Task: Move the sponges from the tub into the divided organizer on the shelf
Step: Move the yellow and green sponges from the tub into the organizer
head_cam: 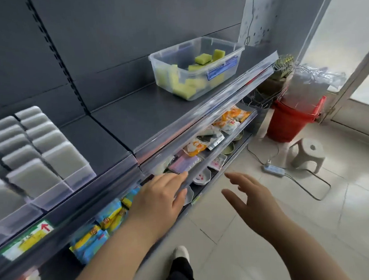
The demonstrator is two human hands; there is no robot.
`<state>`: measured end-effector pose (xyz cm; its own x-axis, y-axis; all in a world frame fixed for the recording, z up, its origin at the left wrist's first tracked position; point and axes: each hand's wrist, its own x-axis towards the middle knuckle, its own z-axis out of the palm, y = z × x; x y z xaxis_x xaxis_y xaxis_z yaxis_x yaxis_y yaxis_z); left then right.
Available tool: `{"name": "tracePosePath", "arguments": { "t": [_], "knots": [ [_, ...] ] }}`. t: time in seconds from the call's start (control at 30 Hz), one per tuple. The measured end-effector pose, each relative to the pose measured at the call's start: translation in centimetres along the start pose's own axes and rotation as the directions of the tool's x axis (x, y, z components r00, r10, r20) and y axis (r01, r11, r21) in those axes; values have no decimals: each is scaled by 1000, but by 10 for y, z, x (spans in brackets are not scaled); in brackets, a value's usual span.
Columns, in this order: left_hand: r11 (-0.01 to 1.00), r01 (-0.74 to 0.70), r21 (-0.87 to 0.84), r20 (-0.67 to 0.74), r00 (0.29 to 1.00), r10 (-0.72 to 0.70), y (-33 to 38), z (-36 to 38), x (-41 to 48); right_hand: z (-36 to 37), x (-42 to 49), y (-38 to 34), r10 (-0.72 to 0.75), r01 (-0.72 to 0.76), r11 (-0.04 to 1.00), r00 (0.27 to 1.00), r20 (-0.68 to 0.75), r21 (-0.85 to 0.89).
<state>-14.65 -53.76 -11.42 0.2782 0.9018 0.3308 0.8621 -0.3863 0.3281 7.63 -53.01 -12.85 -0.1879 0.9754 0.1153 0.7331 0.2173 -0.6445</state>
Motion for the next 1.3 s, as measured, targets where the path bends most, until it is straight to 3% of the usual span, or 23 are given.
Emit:
{"name": "tracePosePath", "arguments": {
  "t": [0.17,0.5,0.7,0.9,1.07,1.3],
  "knots": [
    [1000,-19,-3,14,1000,19,-6,32,64,-13,48,38,23,-22,999,999,24,-24],
    [997,-78,-27,-139,988,74,-34,60,264,-102,233,93,-14,7,995,998,-66,-100],
    [996,-92,12,-240,966,93,-47,60,345,-119,308,129,-23,28,999,985,-170,27],
    [999,15,33,-338,941,-3,-65,73,397,-125,401,151,-166,179,977,980,-112,116],
    [975,190,118,-401,907,-128,-75,87,454,-148,510,158,-331,343,911,939,-91,228],
    [881,437,180,-457,830,-318,-74,100,513,-161,655,154,-564,537,821,816,128,195]
  ]
}}
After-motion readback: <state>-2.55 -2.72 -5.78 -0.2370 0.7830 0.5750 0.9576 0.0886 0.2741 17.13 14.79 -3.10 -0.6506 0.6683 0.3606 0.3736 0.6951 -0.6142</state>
